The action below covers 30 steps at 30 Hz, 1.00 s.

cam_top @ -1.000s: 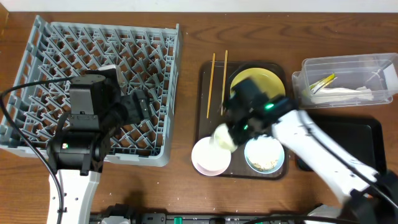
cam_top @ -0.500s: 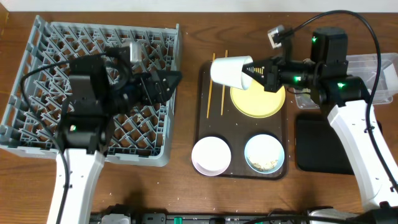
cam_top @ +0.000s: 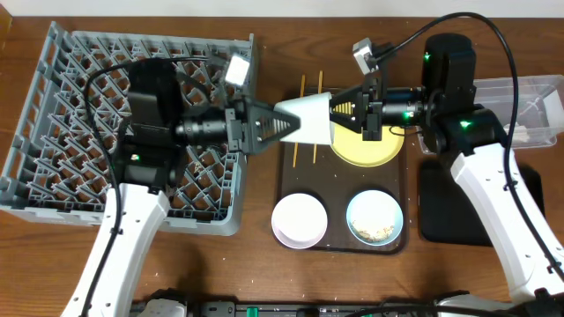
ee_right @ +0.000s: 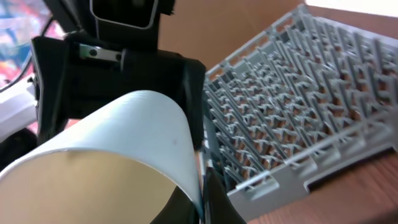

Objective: Sort waste into correct bins and load items into the dishwasher

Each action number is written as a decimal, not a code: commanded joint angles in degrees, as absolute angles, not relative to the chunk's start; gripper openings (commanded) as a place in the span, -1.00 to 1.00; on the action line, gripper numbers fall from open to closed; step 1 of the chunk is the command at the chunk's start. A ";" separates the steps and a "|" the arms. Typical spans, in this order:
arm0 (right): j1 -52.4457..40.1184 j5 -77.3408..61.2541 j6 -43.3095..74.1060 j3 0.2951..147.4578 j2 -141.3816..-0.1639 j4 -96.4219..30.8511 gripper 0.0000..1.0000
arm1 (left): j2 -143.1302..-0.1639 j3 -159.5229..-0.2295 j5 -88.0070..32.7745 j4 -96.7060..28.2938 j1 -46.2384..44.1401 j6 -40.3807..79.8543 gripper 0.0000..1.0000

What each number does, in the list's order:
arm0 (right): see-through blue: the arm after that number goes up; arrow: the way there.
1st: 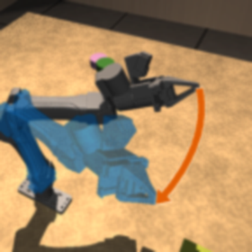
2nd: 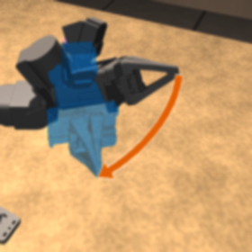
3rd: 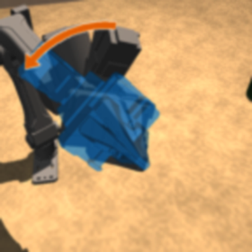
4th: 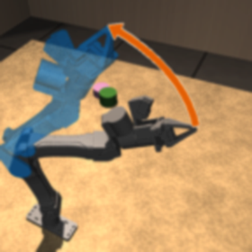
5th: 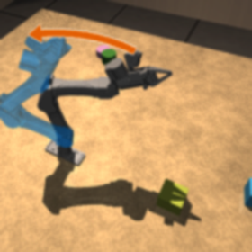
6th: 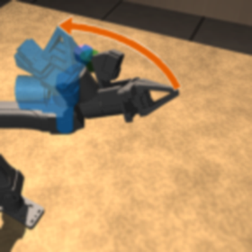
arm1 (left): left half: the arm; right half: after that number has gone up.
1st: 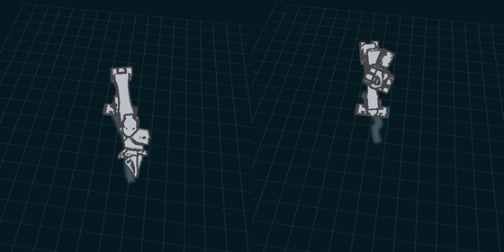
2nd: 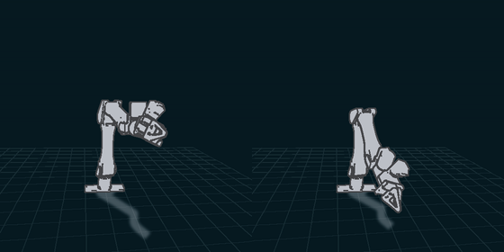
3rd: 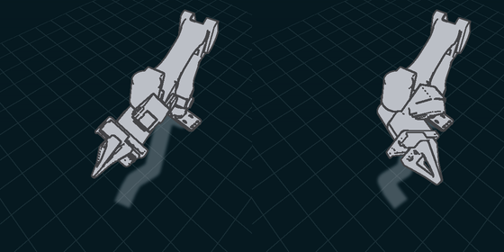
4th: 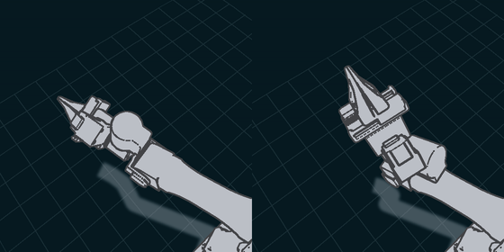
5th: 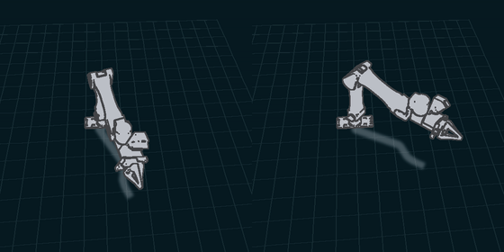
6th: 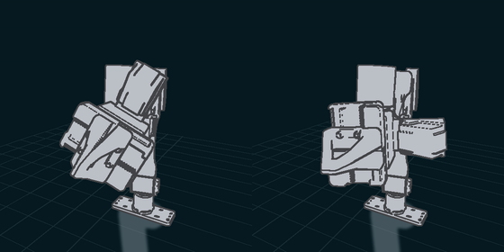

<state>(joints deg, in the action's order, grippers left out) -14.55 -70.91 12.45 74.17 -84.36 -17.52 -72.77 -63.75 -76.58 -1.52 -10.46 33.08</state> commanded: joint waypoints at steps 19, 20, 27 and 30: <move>-16.58 -63.59 15.35 74.94 -83.99 -19.16 0.19 | -72.58 -64.84 -77.67 0.89 -11.53 33.47 0.12; -15.90 -61.52 15.38 74.94 -83.88 -20.53 0.30 | -72.58 -64.84 -75.94 0.19 -10.68 33.17 0.11; -11.55 -38.65 14.09 74.94 -80.73 -33.93 0.37 | -72.38 -64.86 -56.01 -18.33 -0.86 30.79 0.06; -11.73 -32.91 14.09 74.94 -79.72 -38.22 0.39 | -71.35 -64.86 -44.77 -26.57 1.69 29.15 0.05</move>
<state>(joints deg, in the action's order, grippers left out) -11.81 -43.22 14.81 74.35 -82.32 -36.64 -72.75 -63.94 -58.11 -24.03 0.08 31.88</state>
